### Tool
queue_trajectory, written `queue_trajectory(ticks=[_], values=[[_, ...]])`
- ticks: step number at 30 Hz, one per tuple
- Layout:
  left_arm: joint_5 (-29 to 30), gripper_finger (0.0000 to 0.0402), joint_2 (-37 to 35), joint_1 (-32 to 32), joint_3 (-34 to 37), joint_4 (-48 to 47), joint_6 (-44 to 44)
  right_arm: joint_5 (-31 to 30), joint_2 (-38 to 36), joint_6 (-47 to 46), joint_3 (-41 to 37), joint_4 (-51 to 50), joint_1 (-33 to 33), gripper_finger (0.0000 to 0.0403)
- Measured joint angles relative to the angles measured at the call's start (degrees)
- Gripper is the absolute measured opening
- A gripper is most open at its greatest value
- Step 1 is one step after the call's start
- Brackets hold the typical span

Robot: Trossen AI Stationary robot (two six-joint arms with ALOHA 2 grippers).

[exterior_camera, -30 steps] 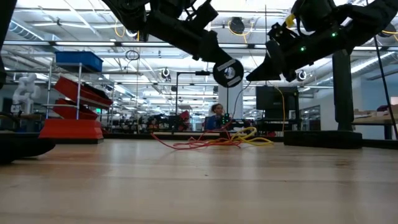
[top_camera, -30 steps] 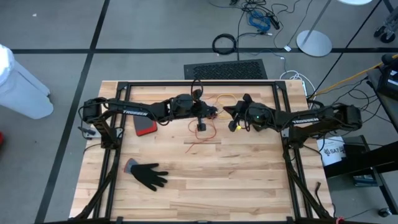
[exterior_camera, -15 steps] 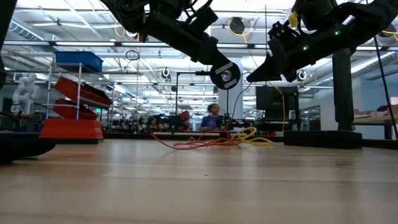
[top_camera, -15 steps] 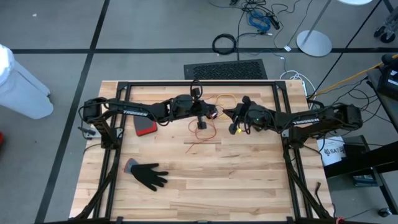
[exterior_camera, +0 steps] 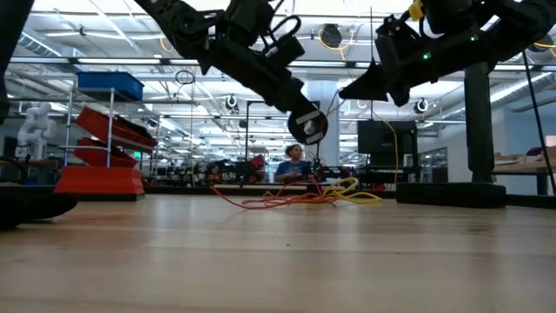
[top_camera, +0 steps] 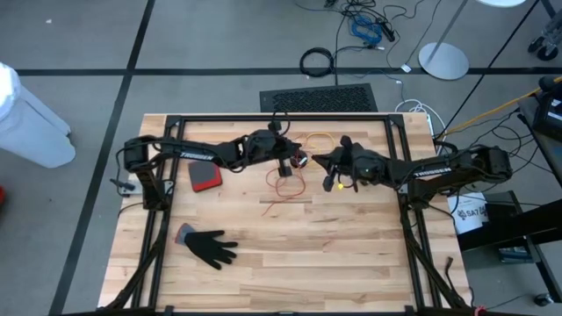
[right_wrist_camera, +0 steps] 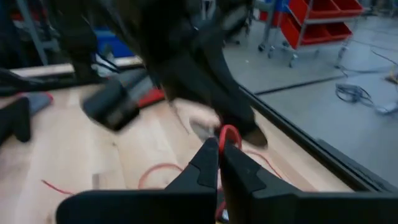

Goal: Coil cords
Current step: Coil the red wire into the spool

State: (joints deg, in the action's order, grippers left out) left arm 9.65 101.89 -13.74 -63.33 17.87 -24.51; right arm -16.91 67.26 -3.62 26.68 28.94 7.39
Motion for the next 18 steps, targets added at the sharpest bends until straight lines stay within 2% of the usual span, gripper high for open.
queue_trajectory(ticks=[7, 18], values=[[1.0, 0.0, 2.8, -0.2, 0.0, 3.0, 0.1, 2.8, 0.0, 0.7, 0.0, 1.8, -0.8, 0.0], [1.1, 0.0, 3.0, -0.4, 0.0, 8.4, 0.3, 5.3, 1.3, 0.3, 0.0, 4.4, -1.1, 0.0]])
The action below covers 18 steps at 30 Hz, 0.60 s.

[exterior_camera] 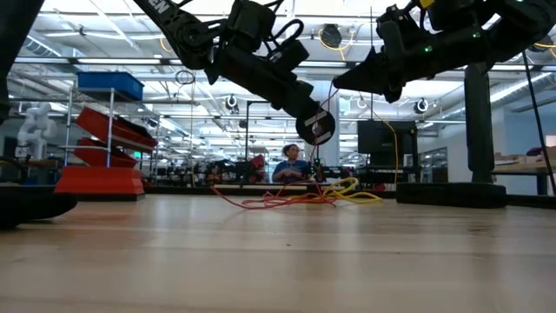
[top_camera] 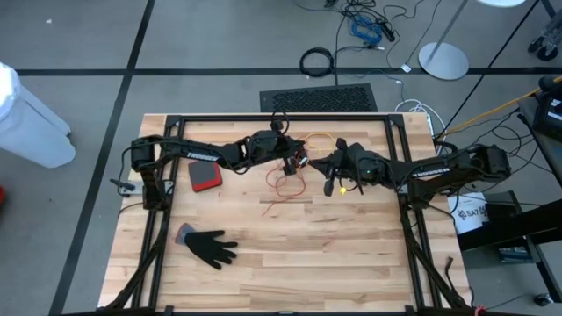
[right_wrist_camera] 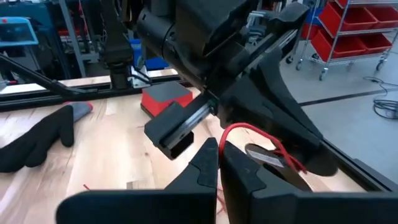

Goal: Coil cords
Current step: Coil the red wire into the spool

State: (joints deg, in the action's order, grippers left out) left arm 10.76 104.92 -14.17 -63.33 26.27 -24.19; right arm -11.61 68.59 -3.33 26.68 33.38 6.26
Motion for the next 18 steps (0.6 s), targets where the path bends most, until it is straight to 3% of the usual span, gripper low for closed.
queue_trajectory(ticks=[9, 18], values=[[0.0, 0.0, 0.0, 0.4, -0.1, 4.2, 1.5, 0.0, 6.9, 0.0, 0.0, 8.7, 0.0, 0.0], [0.0, 0.0, 0.0, 0.7, -0.1, 6.5, 3.9, 0.0, 14.6, 2.5, 4.4, 10.2, 0.0, 0.0]])
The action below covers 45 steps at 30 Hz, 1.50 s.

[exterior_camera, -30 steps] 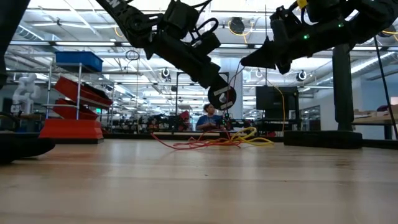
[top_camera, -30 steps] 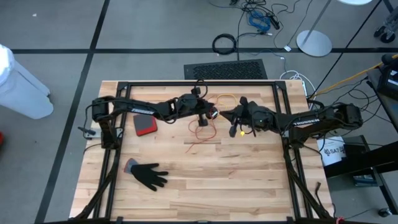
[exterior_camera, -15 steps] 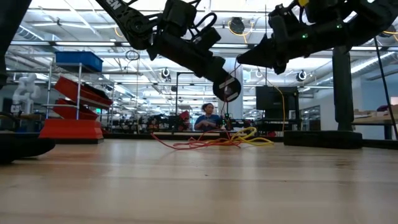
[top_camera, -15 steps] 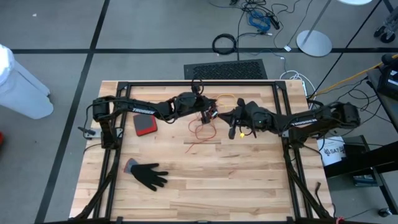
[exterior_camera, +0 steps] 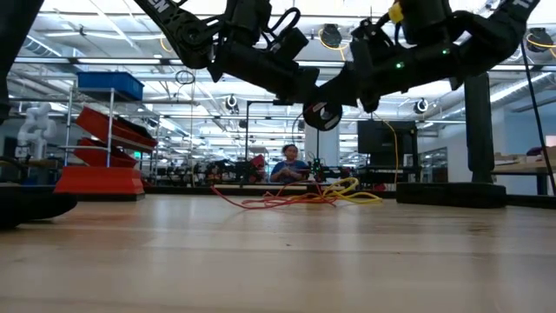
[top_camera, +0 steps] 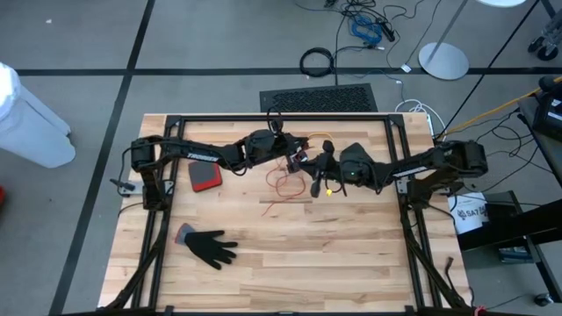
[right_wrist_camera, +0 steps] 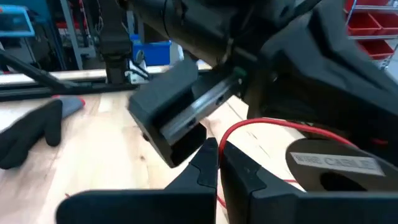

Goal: Coil cords
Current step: Coil the red wire into the spool

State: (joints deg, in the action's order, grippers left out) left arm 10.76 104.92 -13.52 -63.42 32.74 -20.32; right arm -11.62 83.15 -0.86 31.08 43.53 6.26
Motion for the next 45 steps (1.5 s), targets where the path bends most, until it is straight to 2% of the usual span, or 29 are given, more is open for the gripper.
queue_trajectory(ticks=[9, 13, 23, 29, 38, 45], values=[[-0.8, 0.0, 0.0, 0.0, 0.0, 3.4, 2.3, -0.6, 6.4, 0.2, 1.1, -0.2, 1.6, 0.0], [-1.8, 0.0, 0.0, 0.0, 0.0, 5.6, 4.5, -2.7, 8.7, 0.1, 1.1, 0.0, 1.6, 0.0], [-5.0, 0.0, 0.0, 0.0, 0.0, 7.2, 8.0, -5.0, 10.6, 1.8, 1.1, -1.0, 3.4, 0.0], [-6.3, 0.0, -1.4, 0.0, 0.0, 2.4, 7.6, -4.9, 10.3, 2.1, 1.1, -5.3, 5.9, 0.0], [-7.6, 0.0, -4.6, -0.2, -0.1, -11.0, 3.4, -5.7, 9.7, 3.2, 1.1, -6.7, 8.5, 0.0], [-7.7, 0.0, -4.9, -0.3, -0.1, -14.8, 1.4, -6.7, 7.1, 3.5, 1.0, -7.0, 10.1, 0.0]])
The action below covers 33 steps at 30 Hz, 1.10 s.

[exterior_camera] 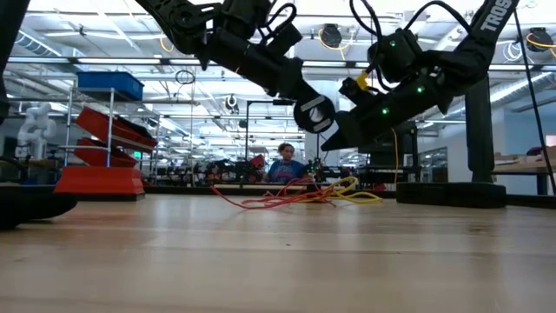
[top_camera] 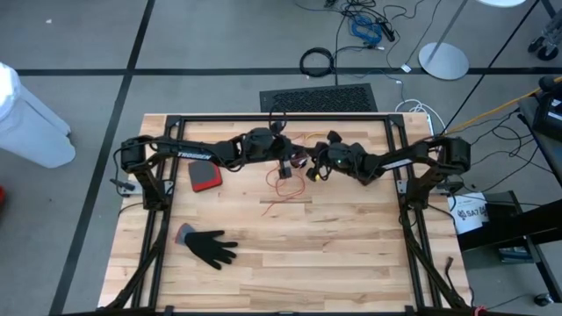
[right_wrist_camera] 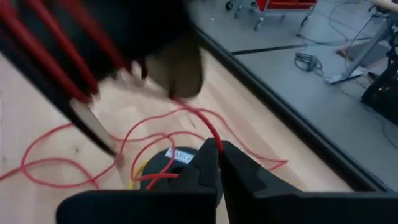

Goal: Coil cords
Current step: Coil the red wire into the spool

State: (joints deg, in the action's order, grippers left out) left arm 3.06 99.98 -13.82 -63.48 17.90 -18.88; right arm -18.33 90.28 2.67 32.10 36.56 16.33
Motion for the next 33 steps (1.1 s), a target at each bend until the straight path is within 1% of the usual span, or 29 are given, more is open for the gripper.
queue_trajectory(ticks=[5, 11, 14, 21, 30, 33], values=[[1.8, 0.0, 0.0, 0.0, 0.0, -1.5, -2.4, 0.1, -1.6, 0.2, 0.0, -0.7, 0.6, 0.0], [7.2, 0.0, 0.0, 0.0, 0.0, -4.0, -6.2, 0.1, -1.7, 0.1, 0.0, -0.7, 0.6, 0.0002], [8.8, 0.0, 0.0, 0.0, 0.0, -4.5, -7.4, -0.4, -1.7, 0.1, 0.0, -0.7, 0.6, 0.0002], [11.1, 0.0, 0.0, 0.0, 0.0, -4.3, -9.0, -0.9, -1.7, 0.4, 0.0, -0.6, 0.3, 0.0003], [11.3, 0.0, 0.0, -0.1, 0.0, -5.2, -10.6, -1.1, -1.7, 1.9, 0.0, 4.1, -0.3, 0.0004], [12.9, 0.0, 0.0, -0.1, 0.0, -5.2, -11.8, 1.7, -1.7, 1.9, 0.3, 6.2, -0.6, 0.0004]])
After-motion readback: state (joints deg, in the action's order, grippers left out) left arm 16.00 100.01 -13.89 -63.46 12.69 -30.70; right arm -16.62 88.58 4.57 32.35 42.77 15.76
